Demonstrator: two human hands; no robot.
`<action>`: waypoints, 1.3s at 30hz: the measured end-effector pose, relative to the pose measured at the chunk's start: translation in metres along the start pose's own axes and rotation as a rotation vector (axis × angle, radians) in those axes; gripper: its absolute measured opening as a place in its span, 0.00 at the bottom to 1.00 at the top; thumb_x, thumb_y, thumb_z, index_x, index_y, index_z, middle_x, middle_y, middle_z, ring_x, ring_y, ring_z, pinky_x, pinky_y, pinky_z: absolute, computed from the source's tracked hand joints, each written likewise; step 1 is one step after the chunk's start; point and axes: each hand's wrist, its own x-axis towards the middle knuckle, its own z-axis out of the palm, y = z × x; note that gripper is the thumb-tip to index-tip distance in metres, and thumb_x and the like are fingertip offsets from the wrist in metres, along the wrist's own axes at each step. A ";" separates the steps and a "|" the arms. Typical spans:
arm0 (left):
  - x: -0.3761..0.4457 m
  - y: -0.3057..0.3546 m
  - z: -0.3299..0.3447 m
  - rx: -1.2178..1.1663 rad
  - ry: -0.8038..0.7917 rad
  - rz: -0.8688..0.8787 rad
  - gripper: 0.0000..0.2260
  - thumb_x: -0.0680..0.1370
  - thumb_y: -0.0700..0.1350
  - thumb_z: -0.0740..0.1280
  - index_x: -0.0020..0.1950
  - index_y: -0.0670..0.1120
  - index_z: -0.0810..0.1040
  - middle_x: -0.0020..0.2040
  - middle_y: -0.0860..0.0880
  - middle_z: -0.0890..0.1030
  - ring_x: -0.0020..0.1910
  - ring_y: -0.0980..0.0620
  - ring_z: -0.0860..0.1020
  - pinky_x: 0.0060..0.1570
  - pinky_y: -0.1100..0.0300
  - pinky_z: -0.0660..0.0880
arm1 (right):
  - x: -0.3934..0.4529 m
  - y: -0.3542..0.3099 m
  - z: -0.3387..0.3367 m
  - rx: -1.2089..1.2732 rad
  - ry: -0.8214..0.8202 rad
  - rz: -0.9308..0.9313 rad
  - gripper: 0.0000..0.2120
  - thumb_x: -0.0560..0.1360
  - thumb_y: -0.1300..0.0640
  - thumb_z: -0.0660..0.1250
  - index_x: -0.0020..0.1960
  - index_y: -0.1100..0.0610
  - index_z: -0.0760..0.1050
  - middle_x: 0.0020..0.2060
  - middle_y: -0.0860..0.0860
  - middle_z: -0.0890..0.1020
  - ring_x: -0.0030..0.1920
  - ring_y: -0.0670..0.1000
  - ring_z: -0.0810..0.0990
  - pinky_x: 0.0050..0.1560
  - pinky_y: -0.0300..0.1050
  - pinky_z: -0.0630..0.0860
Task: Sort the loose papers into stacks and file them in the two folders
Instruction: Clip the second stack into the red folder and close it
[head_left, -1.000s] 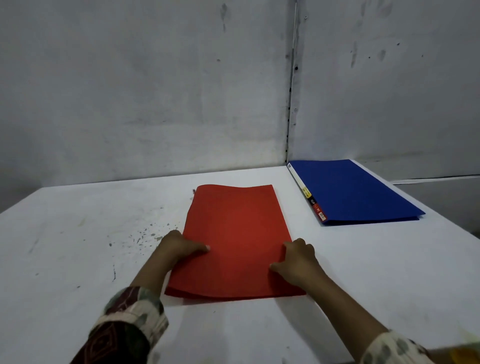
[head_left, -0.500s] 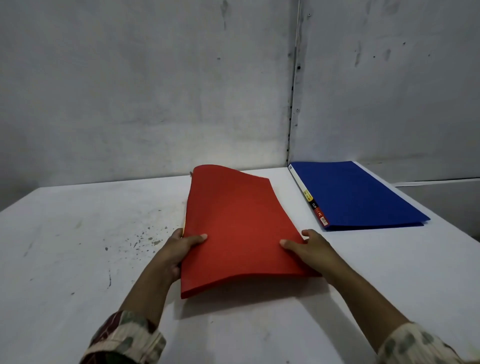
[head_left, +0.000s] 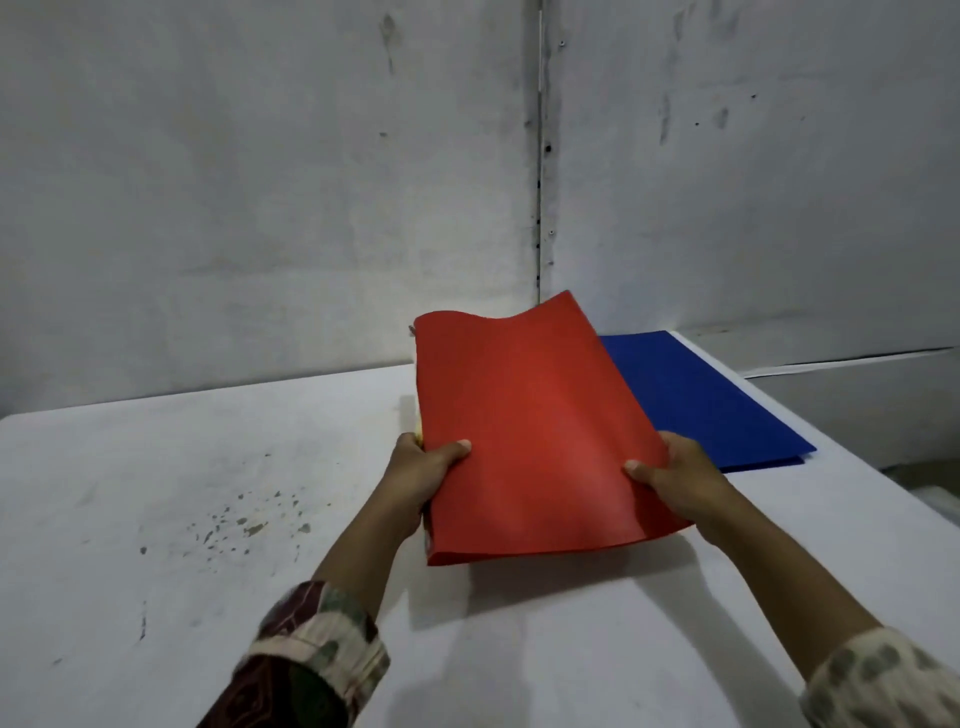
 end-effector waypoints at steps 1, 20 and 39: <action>0.003 0.002 0.011 0.012 -0.007 0.012 0.22 0.74 0.45 0.69 0.64 0.41 0.67 0.59 0.41 0.77 0.51 0.44 0.78 0.49 0.52 0.75 | 0.005 0.003 -0.006 -0.028 0.027 -0.006 0.16 0.77 0.61 0.63 0.64 0.61 0.71 0.53 0.53 0.77 0.51 0.54 0.75 0.52 0.48 0.71; 0.080 0.004 0.181 0.410 -0.158 0.079 0.26 0.76 0.46 0.61 0.72 0.46 0.55 0.67 0.45 0.72 0.61 0.42 0.74 0.61 0.52 0.72 | 0.120 0.067 -0.107 -0.482 0.192 0.191 0.17 0.72 0.57 0.70 0.58 0.64 0.74 0.54 0.62 0.80 0.53 0.60 0.79 0.47 0.45 0.70; 0.117 0.003 0.208 0.854 -0.159 0.187 0.26 0.81 0.46 0.53 0.76 0.41 0.48 0.67 0.38 0.67 0.62 0.41 0.72 0.61 0.52 0.71 | 0.160 0.063 -0.120 -0.979 0.259 -0.012 0.20 0.74 0.44 0.65 0.58 0.56 0.75 0.52 0.54 0.76 0.51 0.56 0.79 0.47 0.46 0.73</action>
